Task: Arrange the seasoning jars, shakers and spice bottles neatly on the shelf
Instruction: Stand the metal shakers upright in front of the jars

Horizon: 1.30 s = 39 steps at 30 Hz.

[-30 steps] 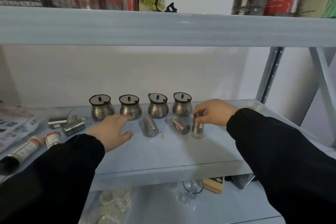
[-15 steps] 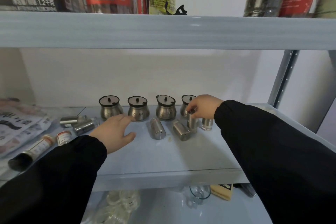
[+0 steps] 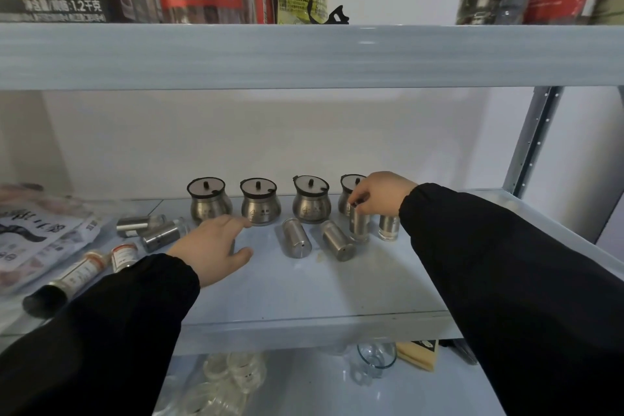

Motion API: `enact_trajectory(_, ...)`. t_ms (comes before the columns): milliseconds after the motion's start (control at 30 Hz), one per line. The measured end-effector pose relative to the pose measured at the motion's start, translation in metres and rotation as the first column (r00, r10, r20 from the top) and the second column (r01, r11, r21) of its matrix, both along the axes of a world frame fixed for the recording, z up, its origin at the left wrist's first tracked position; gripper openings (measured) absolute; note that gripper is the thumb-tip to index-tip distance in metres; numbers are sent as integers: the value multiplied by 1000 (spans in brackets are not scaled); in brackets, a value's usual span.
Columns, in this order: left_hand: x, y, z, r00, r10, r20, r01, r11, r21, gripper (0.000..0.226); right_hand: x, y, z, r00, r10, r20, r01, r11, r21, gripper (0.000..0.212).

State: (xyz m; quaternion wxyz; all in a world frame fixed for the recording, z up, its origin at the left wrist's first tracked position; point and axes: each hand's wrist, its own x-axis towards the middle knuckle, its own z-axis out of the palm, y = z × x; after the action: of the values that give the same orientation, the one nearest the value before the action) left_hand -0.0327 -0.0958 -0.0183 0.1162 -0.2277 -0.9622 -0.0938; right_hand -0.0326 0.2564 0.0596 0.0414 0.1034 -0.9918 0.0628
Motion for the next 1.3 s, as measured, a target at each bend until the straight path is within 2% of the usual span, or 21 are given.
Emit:
enact_trajectory(100, 0, 1, -1, 1000, 4, 8, -4, 1000, -7, 58, 2, -1, 0, 1000, -9, -8, 9, 1000, 17, 30)
enact_trajectory(267, -2, 0, 2, 1000, -12, 9, 12, 1000, 6, 58, 24, -22, -4, 960, 80, -270, -88, 996, -19, 26)
enact_trajectory(367, -1, 0, 3, 1000, -19, 6, 19, 1000, 13, 56, 42, -38, -27, 974, 108, -201, -86, 990, 115, 18)
enact_trajectory(467, 1, 0, 4, 1000, -17, 5, 17, 1000, 13, 57, 50, -42, -52, 994, 32, -104, -11, 981, 191, 22)
enact_trajectory(567, 2, 0, 3, 1000, -14, 14, 14, 1000, 7, 58, 51, -46, -68, 991, -43, -129, 60, 990, 130, 27)
enact_trajectory(667, 3, 0, 3, 1000, -15, 22, 15, 1000, -6, 58, 51, -51, -77, 986, -38, -160, 51, 996, 72, 25)
enact_trajectory(900, 3, -4, 7, 999, -33, 0, 33, 999, 19, 56, 50, -48, -51, 999, 19, -43, -22, 996, -86, 30)
enact_trajectory(1100, 4, -2, 6, 999, -24, -28, 24, 1000, 5, 60, 44, -44, -12, 993, 55, 105, -65, 994, 92, 40)
enact_trajectory(1300, 7, 3, 8, 993, -41, -113, 38, 999, -28, 66, 43, -49, -10, 987, 95, 133, -102, 994, 49, 44)
